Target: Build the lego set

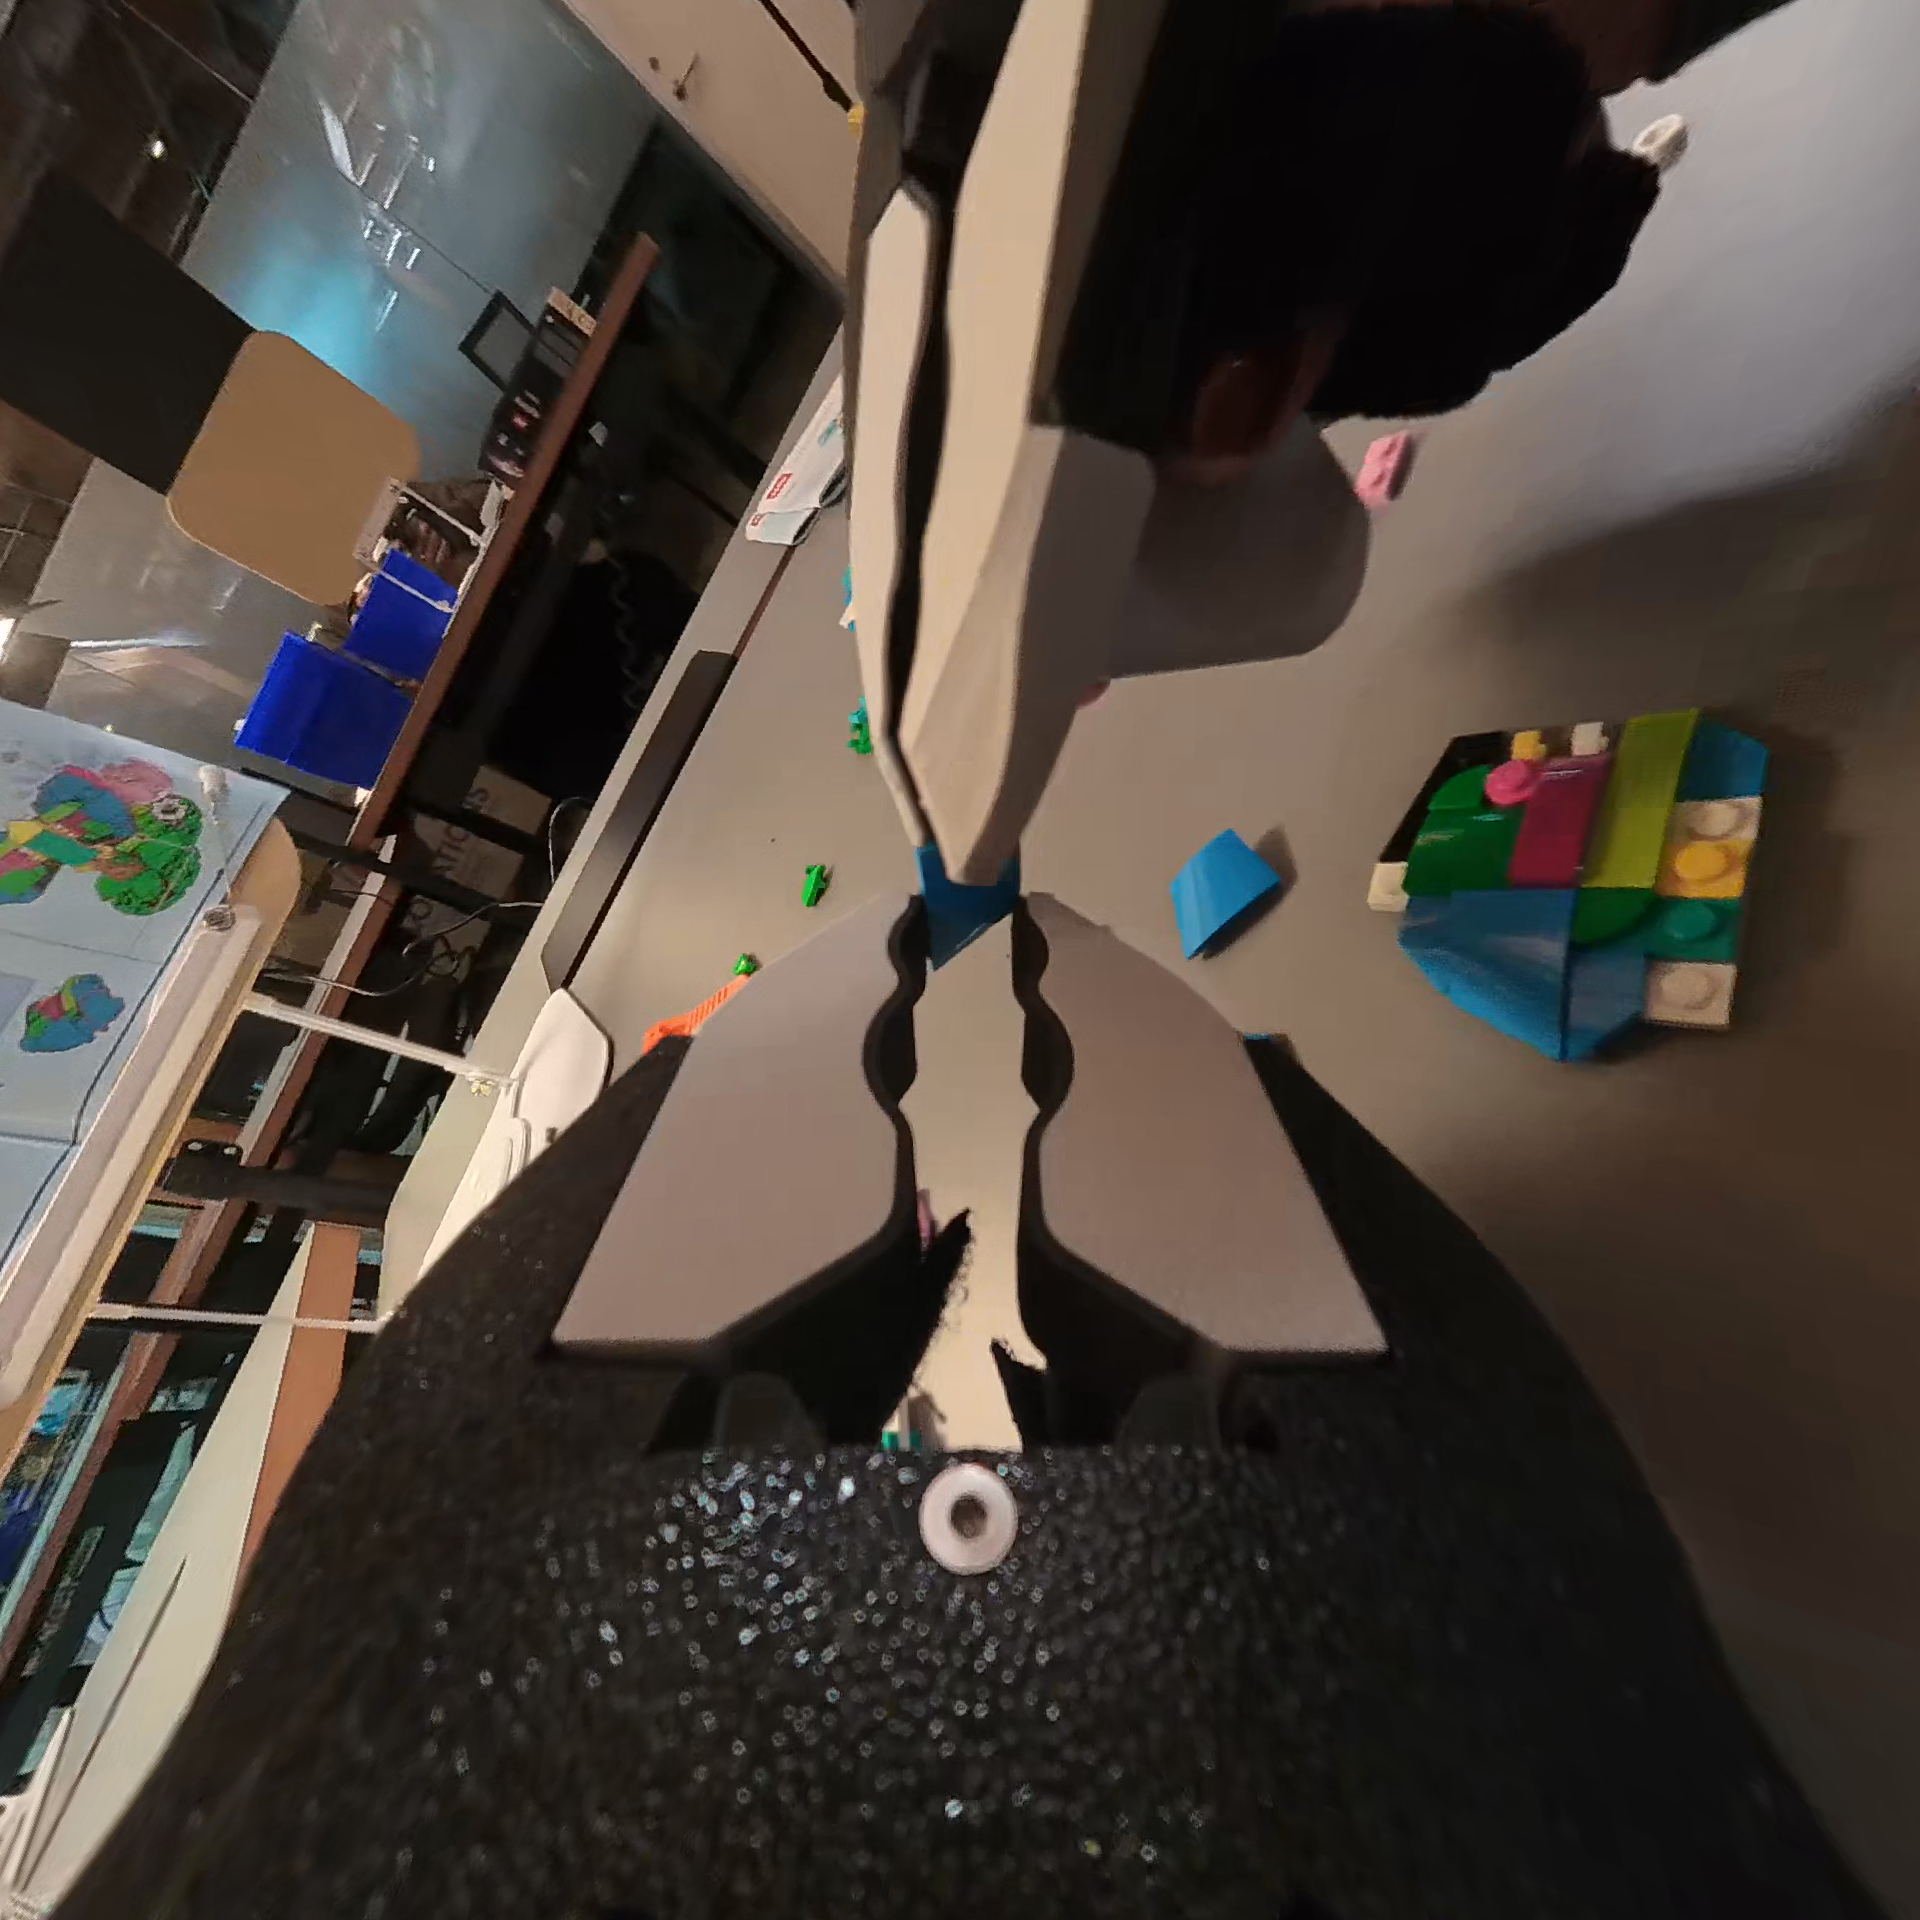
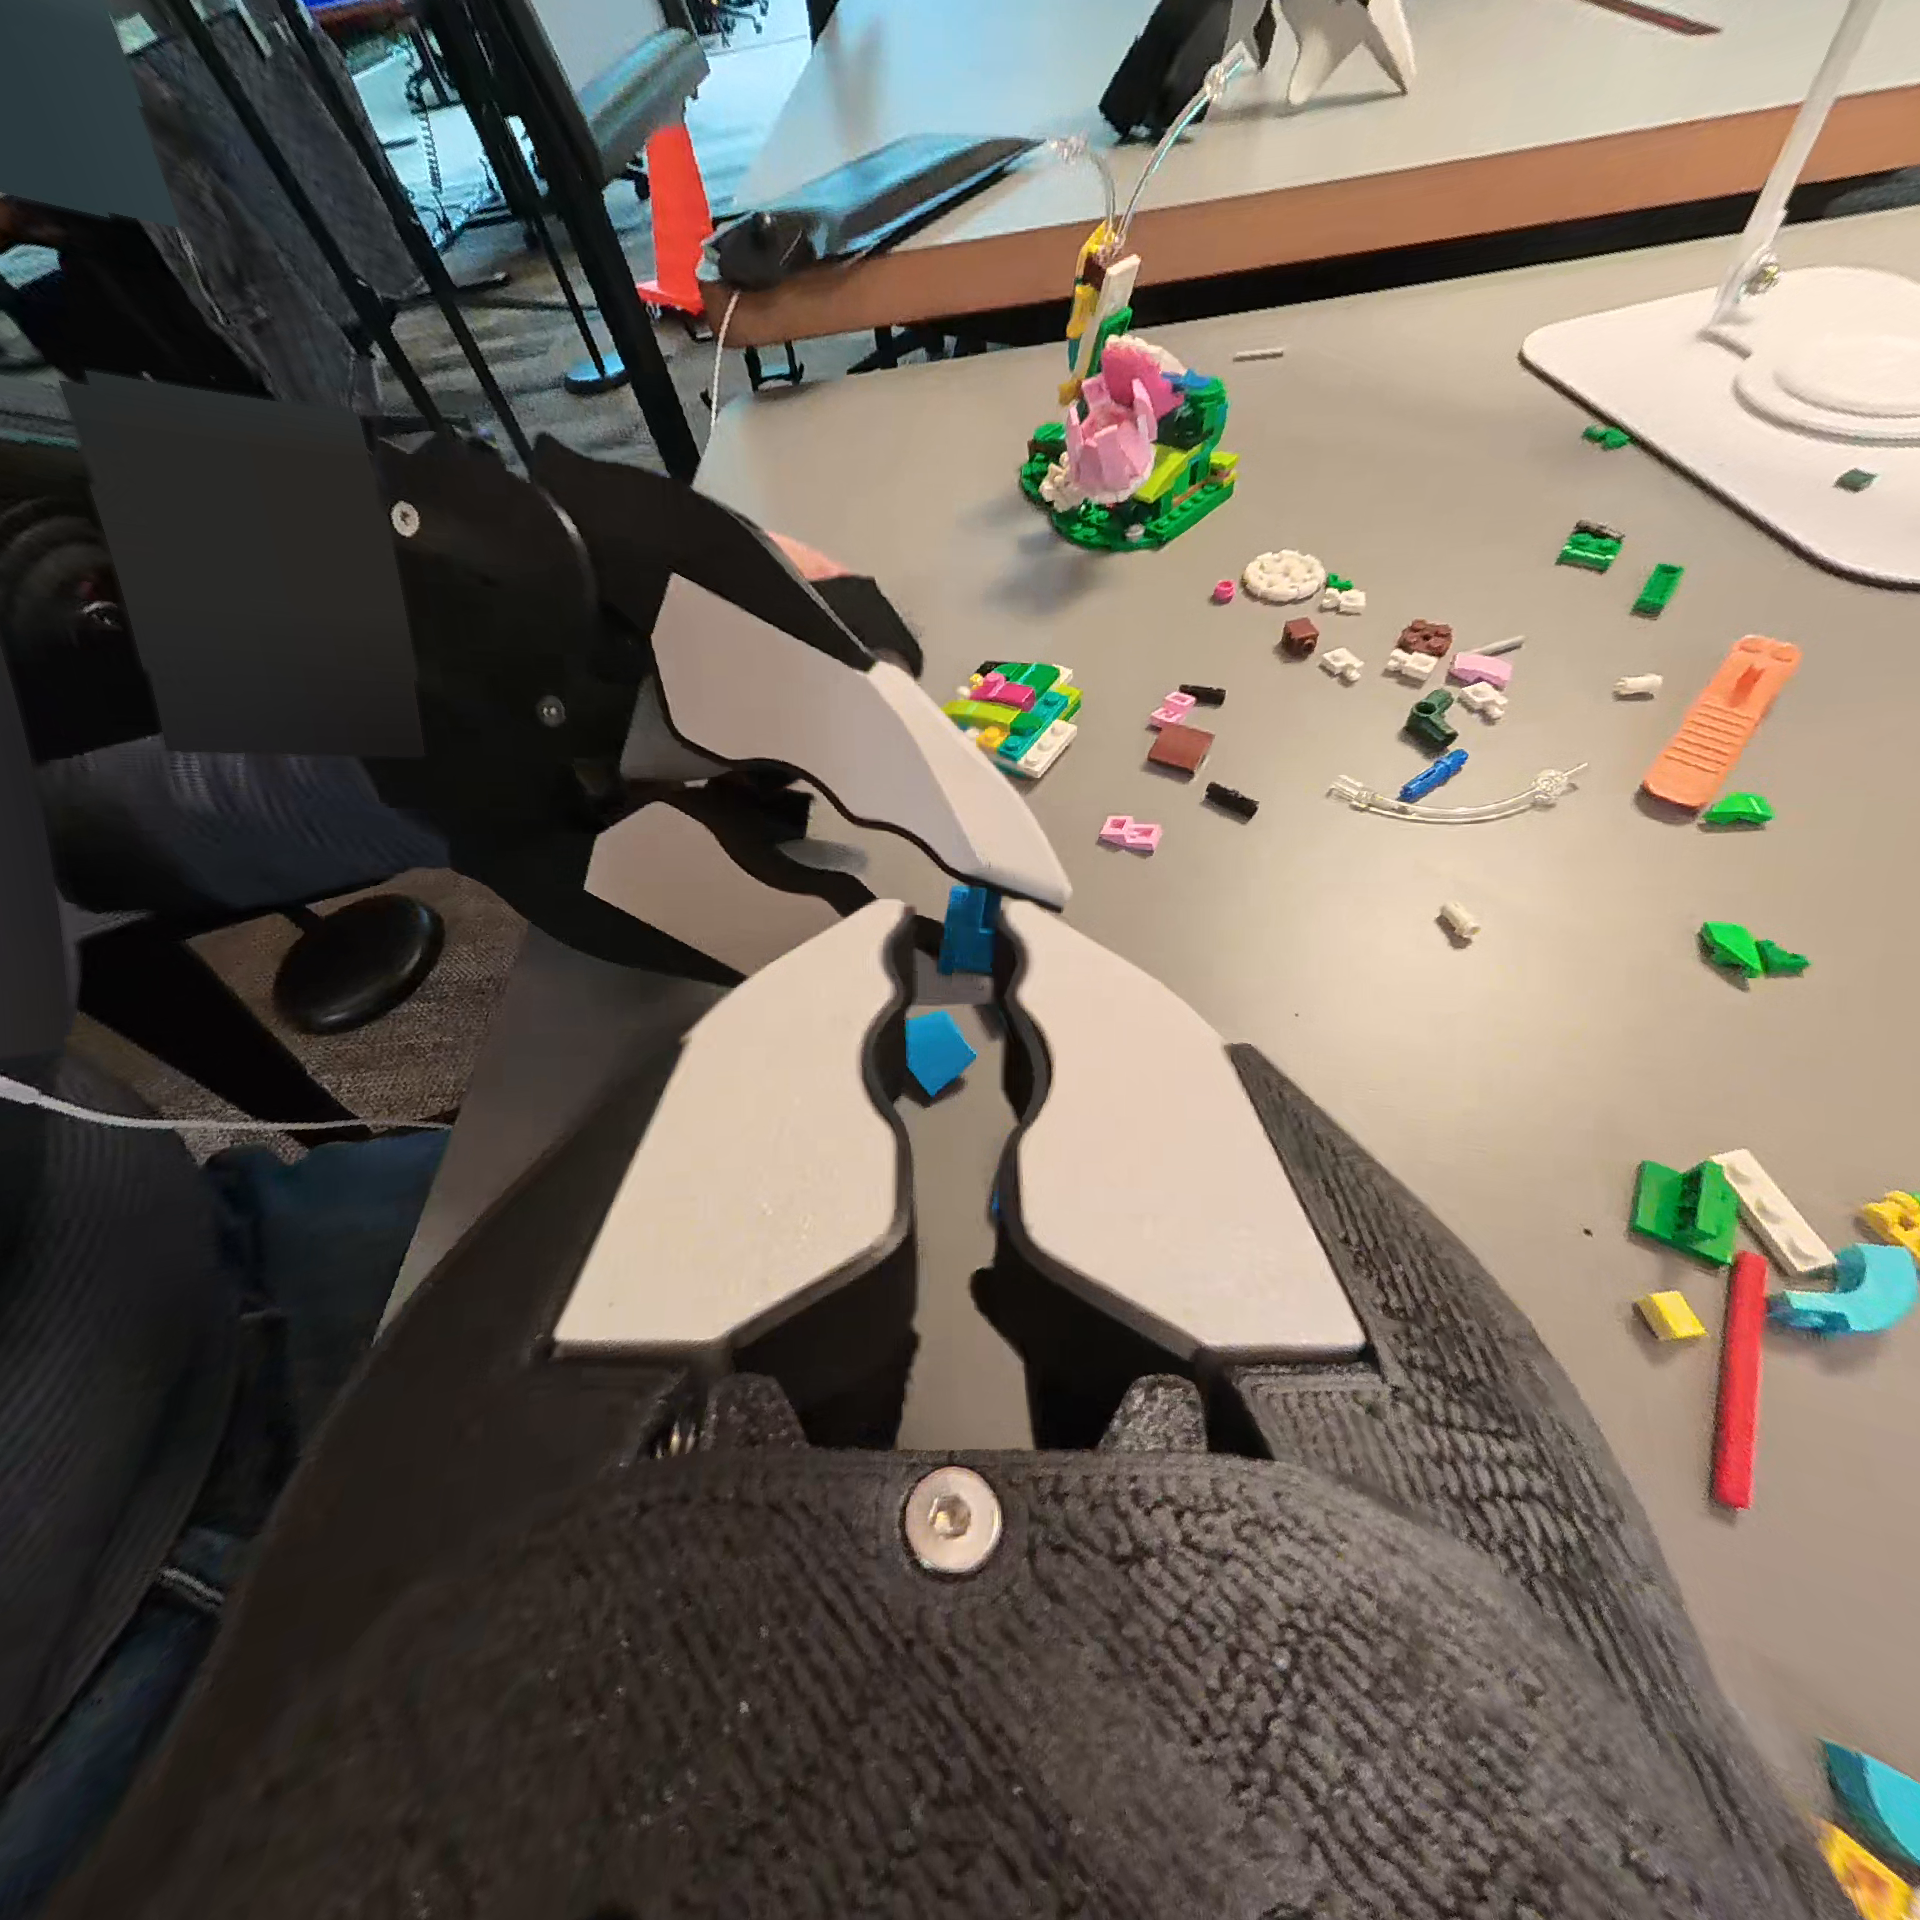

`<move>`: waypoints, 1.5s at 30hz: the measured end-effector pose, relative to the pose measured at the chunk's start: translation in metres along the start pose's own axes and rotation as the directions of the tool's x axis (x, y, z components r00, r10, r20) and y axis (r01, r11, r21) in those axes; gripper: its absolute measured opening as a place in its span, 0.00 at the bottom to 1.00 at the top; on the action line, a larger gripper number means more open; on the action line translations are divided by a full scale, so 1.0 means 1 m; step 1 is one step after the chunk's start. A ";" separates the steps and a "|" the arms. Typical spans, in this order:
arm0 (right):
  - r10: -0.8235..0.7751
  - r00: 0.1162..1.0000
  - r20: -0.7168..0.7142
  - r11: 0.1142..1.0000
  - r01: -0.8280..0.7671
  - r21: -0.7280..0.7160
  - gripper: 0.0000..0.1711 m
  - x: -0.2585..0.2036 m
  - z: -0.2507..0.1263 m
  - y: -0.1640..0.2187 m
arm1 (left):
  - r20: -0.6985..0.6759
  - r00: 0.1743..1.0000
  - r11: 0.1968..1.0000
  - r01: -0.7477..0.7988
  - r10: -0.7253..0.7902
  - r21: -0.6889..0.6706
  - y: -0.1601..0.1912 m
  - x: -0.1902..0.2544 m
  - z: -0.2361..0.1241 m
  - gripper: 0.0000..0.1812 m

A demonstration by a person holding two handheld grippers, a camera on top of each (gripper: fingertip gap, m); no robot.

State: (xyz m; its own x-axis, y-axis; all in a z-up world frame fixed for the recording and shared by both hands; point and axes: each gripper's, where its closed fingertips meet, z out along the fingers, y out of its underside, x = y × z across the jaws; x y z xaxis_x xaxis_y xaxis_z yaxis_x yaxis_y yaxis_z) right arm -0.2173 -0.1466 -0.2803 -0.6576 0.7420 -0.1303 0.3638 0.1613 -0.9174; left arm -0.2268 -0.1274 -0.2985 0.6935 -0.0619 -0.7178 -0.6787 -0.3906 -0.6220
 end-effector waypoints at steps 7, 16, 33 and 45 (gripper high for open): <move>0.442 0.896 -0.048 0.897 -0.441 0.025 0.00 0.038 -0.015 0.014 | 0.103 0.970 0.976 0.216 -0.219 0.040 0.008 -0.027 0.000 0.28; 0.635 0.761 -0.133 0.743 -0.649 -0.162 0.01 0.049 -0.024 0.066 | 0.365 0.891 0.963 0.249 -0.270 0.103 0.023 -0.069 -0.018 0.17; -0.004 0.563 -0.827 0.922 0.323 0.215 0.04 0.112 -0.106 -0.028 | 0.387 0.794 0.882 0.403 -0.470 0.244 0.034 -0.084 -0.030 0.07; -0.093 0.348 -0.933 0.854 0.510 0.105 0.00 0.114 -0.128 -0.020 | 0.411 0.773 0.875 0.407 -0.483 0.263 0.037 -0.086 -0.031 0.00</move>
State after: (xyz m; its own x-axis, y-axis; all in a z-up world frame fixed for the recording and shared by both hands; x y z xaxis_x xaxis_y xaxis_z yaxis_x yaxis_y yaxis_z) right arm -0.2149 0.0182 -0.2287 0.3531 0.8501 0.3908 -0.0936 0.4477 -0.8893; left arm -0.3042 -0.1647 -0.2497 0.7647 0.5184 -0.3827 -0.3745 -0.1256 -0.9187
